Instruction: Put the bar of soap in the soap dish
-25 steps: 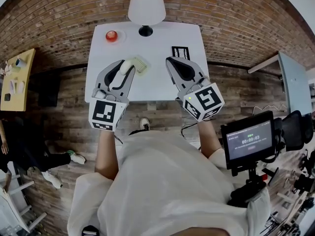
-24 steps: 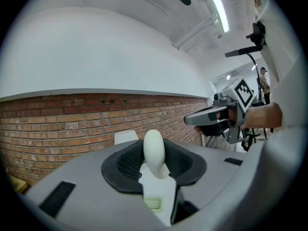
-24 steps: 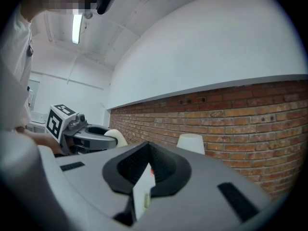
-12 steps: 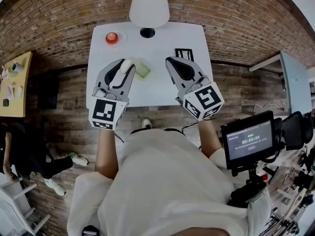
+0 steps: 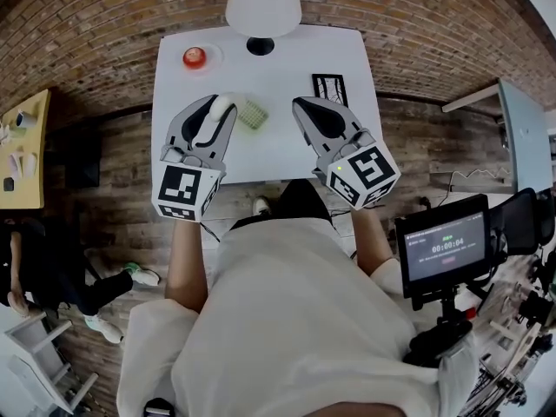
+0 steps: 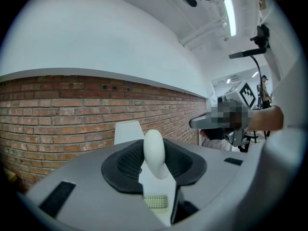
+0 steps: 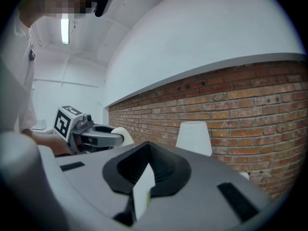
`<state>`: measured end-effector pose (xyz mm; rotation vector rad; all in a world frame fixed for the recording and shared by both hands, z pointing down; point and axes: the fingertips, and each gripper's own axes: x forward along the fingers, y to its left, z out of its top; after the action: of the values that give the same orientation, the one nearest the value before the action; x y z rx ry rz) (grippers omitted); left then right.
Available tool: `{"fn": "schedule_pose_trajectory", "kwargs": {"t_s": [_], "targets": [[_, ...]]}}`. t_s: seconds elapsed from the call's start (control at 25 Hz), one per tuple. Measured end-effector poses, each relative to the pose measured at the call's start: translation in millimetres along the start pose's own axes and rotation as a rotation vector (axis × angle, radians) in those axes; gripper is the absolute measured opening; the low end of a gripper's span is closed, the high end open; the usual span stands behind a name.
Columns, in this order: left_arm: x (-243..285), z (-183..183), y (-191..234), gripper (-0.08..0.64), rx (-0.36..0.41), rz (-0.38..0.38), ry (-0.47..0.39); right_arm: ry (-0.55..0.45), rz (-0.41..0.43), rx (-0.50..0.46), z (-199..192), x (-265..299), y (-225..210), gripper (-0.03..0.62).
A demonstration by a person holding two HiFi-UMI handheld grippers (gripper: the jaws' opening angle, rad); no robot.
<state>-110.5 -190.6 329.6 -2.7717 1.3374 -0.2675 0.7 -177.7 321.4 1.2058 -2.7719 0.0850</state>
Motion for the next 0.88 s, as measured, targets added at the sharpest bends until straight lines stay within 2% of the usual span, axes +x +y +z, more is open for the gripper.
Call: {"fn": "schedule_pose_trajectory", "kwargs": {"t_s": [0.28, 0.56, 0.76, 0.88], "targets": [[13, -23, 4, 0.126, -0.054, -0.011, 0.040, 0.027, 0.021, 0.030, -20, 10, -4, 0.003], [35, -53, 10, 0.126, -0.125, 0.012, 0.075, 0.068, 0.023, 0.028, -44, 21, -18, 0.003], [52, -87, 16, 0.126, -0.235, 0.041, 0.107, 0.102, 0.030, 0.055, -62, 30, -30, 0.003], [60, -109, 19, 0.126, -0.327, 0.065, 0.116, 0.124, 0.039, 0.065, -72, 39, -38, 0.003]]}}
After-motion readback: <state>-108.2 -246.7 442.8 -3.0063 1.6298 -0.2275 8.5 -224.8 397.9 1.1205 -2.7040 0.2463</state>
